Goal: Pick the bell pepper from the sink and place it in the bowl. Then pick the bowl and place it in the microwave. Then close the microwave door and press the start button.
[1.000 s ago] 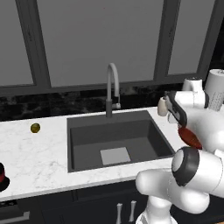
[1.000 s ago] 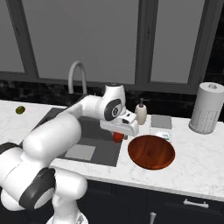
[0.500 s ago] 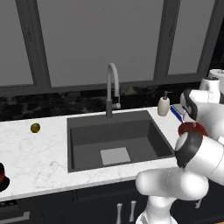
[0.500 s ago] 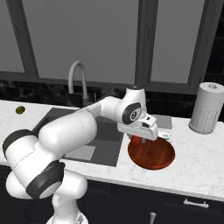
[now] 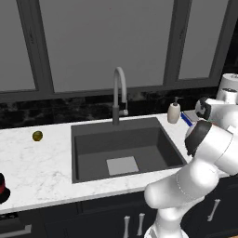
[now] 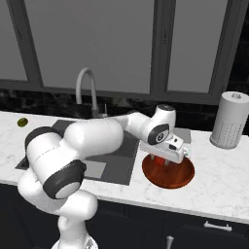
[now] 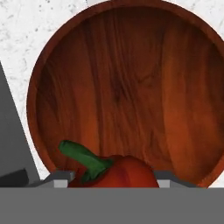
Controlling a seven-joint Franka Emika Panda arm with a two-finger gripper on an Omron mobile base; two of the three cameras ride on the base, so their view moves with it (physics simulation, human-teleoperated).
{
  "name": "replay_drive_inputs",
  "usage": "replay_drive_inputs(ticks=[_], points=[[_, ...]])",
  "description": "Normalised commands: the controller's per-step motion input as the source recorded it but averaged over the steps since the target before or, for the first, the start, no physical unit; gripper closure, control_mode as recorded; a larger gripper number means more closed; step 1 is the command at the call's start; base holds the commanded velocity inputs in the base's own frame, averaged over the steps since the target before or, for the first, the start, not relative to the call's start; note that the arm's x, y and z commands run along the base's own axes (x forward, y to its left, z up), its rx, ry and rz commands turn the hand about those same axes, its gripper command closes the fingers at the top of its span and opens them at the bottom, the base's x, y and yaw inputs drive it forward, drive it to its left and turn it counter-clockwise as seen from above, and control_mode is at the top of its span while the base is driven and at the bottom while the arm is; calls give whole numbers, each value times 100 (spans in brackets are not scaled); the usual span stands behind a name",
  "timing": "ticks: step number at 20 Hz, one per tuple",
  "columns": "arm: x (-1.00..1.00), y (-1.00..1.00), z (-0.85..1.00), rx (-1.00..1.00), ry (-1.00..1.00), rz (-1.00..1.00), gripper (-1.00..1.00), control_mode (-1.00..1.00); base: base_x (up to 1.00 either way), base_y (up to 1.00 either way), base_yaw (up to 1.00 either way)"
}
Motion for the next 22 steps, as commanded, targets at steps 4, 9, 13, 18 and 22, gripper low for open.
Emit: replay_drive_inputs(ticks=[4,9,13,18,22], points=[[12,-14,-42,12,0,0,100,-100,0,0,0],[29,-3,-32,5,0,0,100,-100,0,0,0],[47,-33,-23,8,6,0,100,-100,0,0,0],[19,-34,-24,8,4,0,100,-100,0,0,0],[4,-3,-32,1,0,0,100,-100,0,0,0]])
